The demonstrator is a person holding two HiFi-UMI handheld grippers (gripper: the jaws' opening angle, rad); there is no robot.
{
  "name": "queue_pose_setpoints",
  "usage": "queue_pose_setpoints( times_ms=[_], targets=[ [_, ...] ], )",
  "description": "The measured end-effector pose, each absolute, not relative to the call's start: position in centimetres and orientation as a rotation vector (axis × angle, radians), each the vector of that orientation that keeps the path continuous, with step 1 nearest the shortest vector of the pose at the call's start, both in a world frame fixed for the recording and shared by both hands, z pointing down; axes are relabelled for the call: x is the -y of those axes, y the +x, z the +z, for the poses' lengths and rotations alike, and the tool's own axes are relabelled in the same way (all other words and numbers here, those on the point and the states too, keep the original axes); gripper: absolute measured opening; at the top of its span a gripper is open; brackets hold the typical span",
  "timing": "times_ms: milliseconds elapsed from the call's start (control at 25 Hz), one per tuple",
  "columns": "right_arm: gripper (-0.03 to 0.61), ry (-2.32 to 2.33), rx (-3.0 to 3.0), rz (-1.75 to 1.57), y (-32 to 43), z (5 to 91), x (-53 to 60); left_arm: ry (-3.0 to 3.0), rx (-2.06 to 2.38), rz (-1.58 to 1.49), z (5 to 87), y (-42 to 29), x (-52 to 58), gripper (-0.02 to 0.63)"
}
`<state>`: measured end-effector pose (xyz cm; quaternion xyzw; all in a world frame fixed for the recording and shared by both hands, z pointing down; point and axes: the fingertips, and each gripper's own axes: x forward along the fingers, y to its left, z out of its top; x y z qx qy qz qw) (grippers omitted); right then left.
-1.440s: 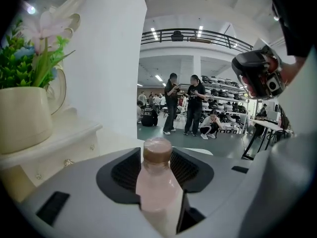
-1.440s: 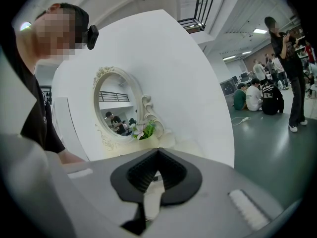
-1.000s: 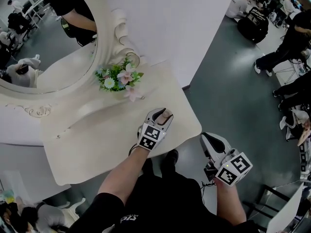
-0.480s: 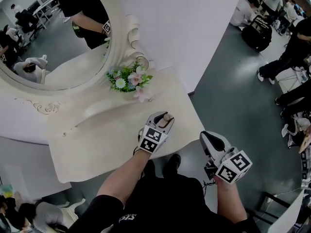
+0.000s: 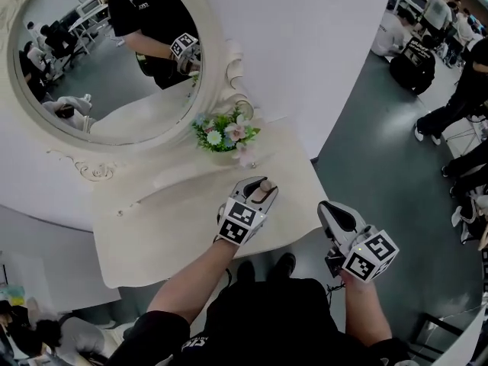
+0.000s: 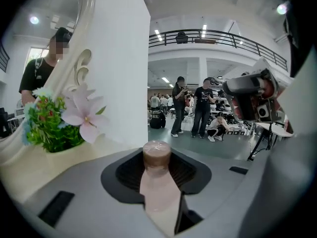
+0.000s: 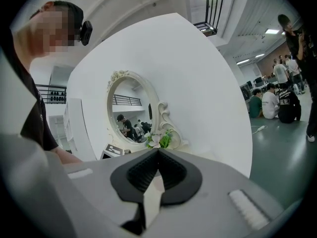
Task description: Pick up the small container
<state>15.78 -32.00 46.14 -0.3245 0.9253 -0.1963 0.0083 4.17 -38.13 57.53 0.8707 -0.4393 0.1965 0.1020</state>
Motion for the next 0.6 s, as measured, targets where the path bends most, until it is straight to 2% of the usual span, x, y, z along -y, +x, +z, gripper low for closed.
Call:
queue_pose_setpoints(
  times_ms=[600],
  targets=[
    [0.011,-0.912,-2.956,-0.529,11.5,43.0,32.0,2.536,1.455,0.435,47.8,-3.0,36.3,0.144]
  ],
)
